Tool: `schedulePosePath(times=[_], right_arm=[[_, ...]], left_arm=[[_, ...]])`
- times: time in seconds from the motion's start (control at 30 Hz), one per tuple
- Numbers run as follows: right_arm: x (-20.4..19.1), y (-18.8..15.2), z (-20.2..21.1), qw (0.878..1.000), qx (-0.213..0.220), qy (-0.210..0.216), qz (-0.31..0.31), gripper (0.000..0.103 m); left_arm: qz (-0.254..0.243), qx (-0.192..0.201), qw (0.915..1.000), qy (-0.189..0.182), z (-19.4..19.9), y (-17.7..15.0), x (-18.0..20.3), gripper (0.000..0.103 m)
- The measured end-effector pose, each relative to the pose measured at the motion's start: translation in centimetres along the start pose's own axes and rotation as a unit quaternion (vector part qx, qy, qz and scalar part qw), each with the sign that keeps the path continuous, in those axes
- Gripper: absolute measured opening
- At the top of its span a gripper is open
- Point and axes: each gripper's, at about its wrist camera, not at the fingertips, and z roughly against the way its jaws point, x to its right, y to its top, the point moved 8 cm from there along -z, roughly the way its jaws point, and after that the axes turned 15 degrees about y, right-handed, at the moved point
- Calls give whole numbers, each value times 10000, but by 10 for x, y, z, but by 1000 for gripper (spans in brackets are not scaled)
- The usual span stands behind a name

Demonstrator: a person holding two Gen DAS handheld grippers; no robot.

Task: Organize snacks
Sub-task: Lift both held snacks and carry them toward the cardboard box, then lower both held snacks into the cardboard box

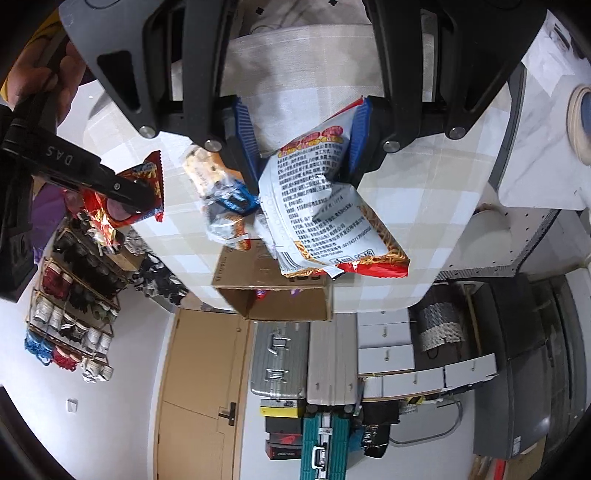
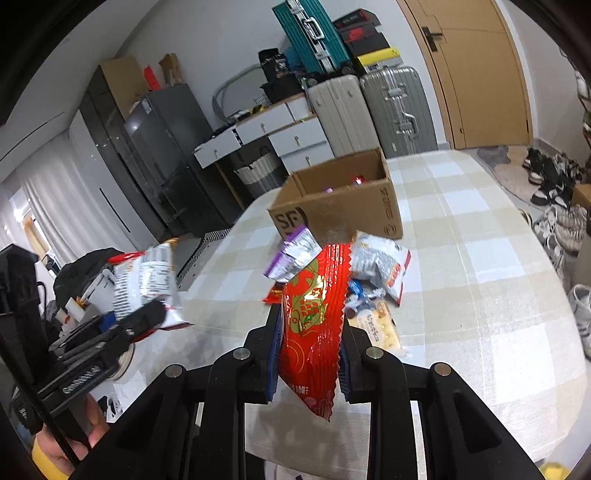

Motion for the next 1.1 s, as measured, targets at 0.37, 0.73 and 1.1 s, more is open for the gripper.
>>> schedulePosePath(times=[0.37,0.73,1.1], right_arm=[[-38,75,33,9987,243,247,363,25],[-40,163,-4,9984,121,288,465,25],[23,221,-81,9999,-151,42,-61,25]], left_arm=[[68,234,9994,-241,27,65,1,40],[-68,106,9989,-458,-15,150,23,40],[-32,-423,9975,-565,-127,193,48,40]])
